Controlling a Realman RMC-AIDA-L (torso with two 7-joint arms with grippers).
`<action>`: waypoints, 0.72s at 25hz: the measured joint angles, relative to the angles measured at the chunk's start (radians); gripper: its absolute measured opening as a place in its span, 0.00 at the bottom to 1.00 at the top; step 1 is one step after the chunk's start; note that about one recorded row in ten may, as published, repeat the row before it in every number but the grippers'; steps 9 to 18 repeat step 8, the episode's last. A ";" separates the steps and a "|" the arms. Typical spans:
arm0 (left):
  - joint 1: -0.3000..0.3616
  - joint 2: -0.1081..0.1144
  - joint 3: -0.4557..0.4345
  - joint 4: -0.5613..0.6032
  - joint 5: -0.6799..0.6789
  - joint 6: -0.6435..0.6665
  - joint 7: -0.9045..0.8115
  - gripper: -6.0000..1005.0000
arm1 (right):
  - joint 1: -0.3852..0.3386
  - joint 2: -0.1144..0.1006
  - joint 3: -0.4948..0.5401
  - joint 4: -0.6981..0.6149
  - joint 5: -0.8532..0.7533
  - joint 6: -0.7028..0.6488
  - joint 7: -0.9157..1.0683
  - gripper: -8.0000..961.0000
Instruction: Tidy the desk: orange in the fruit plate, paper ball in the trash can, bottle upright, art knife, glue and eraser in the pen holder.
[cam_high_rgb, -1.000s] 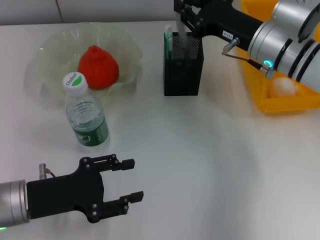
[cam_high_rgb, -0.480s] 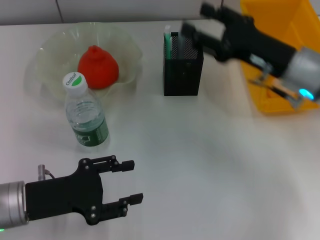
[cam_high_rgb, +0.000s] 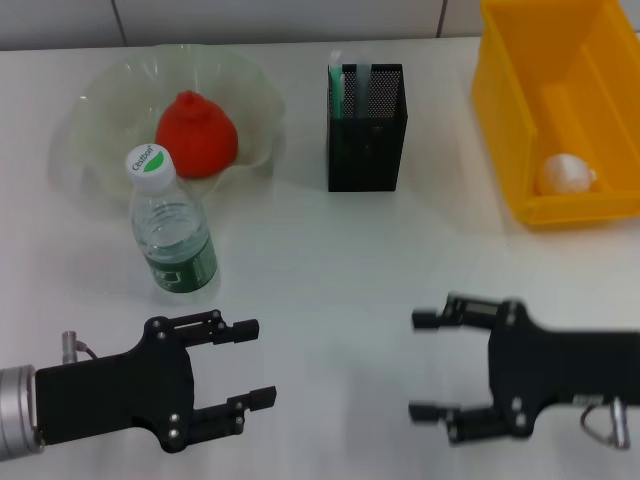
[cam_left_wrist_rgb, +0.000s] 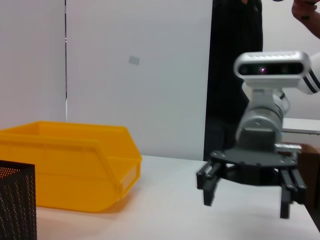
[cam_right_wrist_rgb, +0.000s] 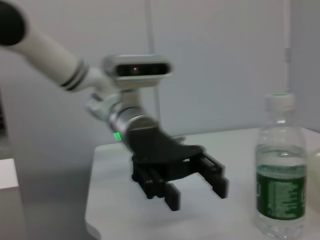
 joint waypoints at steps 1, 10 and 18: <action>-0.001 0.000 0.000 0.000 0.000 0.000 -0.001 0.64 | -0.001 0.005 0.008 0.020 0.000 0.000 -0.029 0.88; -0.002 0.000 0.000 0.001 0.000 0.002 -0.003 0.64 | 0.017 0.013 0.039 0.088 0.001 0.003 -0.067 0.88; -0.002 0.000 0.000 0.001 0.000 0.002 -0.003 0.64 | 0.017 0.013 0.039 0.088 0.001 0.003 -0.067 0.88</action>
